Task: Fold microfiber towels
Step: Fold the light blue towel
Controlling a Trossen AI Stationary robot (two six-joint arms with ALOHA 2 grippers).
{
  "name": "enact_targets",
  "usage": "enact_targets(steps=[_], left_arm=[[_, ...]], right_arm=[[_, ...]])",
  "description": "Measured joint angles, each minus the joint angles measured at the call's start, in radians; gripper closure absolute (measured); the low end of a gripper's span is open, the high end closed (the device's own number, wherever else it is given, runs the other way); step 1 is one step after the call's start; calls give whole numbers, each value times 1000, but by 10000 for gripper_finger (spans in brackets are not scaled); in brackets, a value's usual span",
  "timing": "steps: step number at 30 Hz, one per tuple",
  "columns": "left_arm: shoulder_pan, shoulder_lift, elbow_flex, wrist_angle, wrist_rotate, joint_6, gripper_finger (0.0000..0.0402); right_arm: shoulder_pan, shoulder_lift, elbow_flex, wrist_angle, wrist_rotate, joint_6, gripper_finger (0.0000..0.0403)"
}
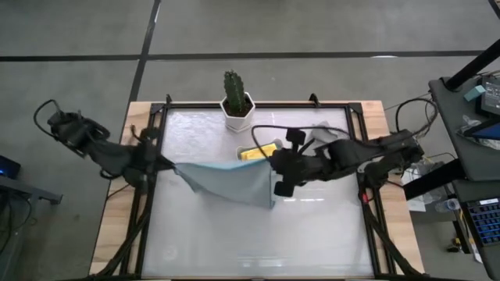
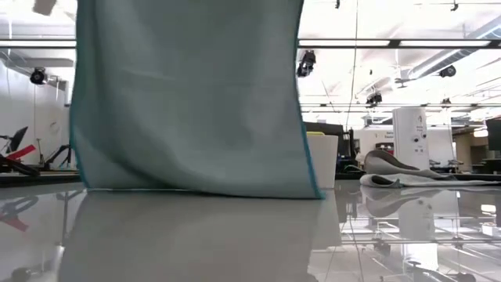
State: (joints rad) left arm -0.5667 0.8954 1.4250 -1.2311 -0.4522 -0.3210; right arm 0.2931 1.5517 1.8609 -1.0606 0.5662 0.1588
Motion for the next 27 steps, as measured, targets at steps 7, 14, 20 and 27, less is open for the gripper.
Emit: enact_targets(steps=[7,14,20,27], left_arm=[[-11,-33,-87,146,129,23,402],[-12,43,-105,180,255,8,402],[-41,130,-119,254,372,-64,402],[-123,240,-119,325,420,-65,402]], right_arm=[[63,0,99,-101,-43,44,394],[128,-26,142,-119,-122,81,394],[198,-31,107,-125,-299,174,394],[303,-13,47,-51,-417,231,394]])
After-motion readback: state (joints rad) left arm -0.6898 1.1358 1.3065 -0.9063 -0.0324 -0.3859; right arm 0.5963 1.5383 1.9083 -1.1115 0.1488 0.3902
